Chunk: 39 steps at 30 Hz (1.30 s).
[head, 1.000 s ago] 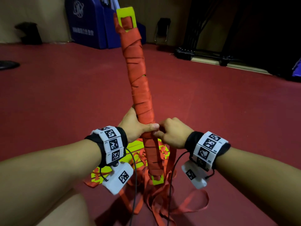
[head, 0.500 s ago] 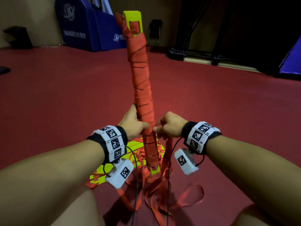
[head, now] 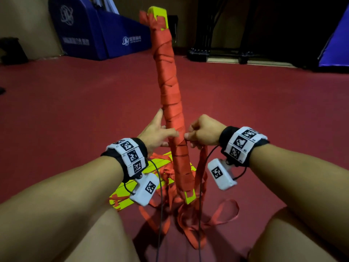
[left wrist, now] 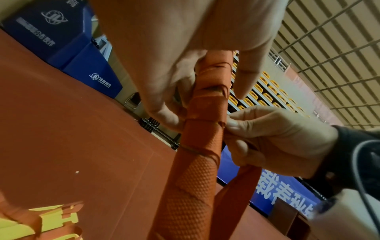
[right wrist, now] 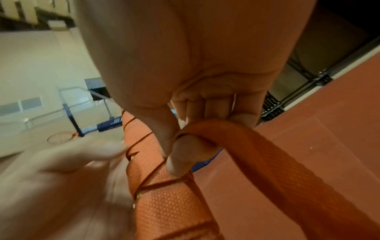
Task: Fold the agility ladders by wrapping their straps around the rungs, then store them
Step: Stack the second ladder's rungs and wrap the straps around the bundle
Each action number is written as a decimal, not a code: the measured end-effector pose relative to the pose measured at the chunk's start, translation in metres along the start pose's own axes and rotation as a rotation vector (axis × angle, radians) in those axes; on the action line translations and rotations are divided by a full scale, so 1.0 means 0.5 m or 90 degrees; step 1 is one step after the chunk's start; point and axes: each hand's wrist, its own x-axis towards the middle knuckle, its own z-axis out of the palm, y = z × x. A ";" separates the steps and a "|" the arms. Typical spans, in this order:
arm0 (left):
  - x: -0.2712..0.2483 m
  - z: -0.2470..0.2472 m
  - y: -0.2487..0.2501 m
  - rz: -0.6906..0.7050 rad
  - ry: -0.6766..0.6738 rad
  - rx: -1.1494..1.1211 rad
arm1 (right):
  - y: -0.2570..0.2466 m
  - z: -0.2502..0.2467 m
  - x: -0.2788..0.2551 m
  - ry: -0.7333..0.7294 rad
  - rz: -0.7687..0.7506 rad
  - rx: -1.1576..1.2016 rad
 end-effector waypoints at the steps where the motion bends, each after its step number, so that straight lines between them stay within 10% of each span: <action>1: -0.003 0.001 0.002 0.007 -0.020 -0.006 | 0.004 -0.004 0.001 -0.002 -0.007 0.007; 39: 0.017 -0.011 -0.006 -0.045 0.129 -0.104 | -0.013 0.030 0.052 -0.002 -0.104 0.009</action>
